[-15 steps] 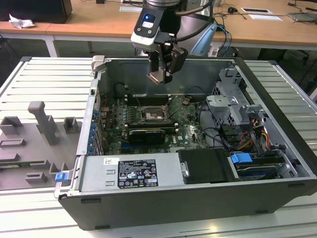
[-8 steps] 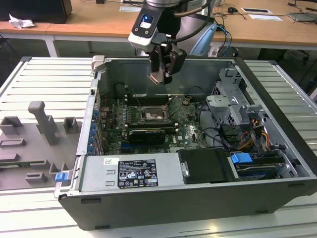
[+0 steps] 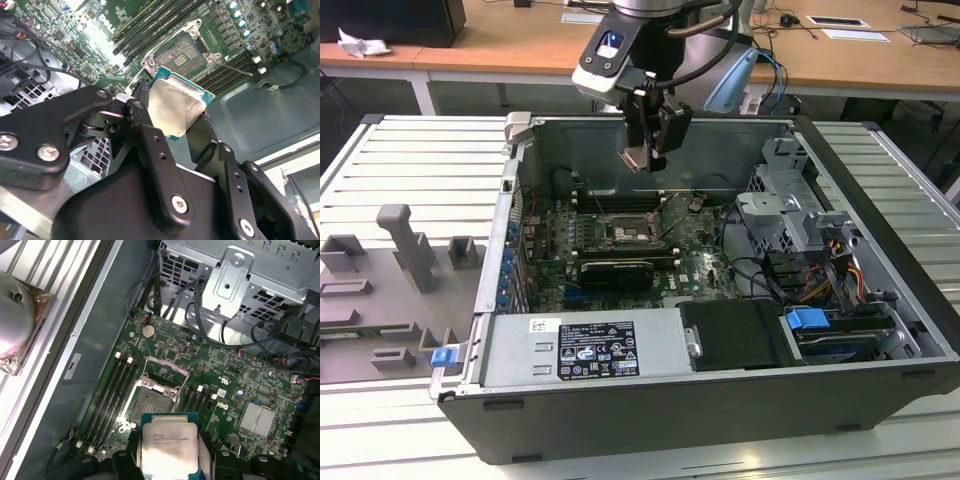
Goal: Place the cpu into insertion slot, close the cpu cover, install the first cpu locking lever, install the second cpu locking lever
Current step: 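Place the cpu into insertion slot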
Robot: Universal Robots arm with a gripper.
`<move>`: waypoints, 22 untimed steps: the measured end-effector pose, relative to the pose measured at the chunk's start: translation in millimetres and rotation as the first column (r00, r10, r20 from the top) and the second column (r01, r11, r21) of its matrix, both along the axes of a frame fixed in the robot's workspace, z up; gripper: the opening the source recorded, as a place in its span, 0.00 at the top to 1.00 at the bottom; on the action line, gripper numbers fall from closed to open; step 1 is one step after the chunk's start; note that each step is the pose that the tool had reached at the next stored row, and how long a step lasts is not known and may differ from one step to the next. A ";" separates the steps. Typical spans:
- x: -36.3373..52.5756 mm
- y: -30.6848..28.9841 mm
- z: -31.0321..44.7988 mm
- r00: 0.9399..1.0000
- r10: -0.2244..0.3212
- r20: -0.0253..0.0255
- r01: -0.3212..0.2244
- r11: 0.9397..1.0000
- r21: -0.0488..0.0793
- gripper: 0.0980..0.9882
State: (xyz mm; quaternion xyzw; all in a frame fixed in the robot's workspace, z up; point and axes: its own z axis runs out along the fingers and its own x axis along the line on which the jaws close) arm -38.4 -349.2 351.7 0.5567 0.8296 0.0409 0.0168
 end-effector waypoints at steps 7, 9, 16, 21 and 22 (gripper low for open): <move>0.0 0.0 -1.9 0.998 -0.068 0.000 0.068 0.998 0.000 0.50; 0.0 0.0 -2.6 0.996 -0.085 0.000 0.085 0.996 0.000 0.50; 0.0 0.0 -7.7 0.980 -0.200 0.000 0.200 0.980 0.000 0.50; 0.0 0.0 -11.5 0.969 -0.247 0.000 0.247 0.969 0.000 0.50; 0.0 0.0 -13.3 0.968 -0.249 0.000 0.249 0.968 0.000 0.50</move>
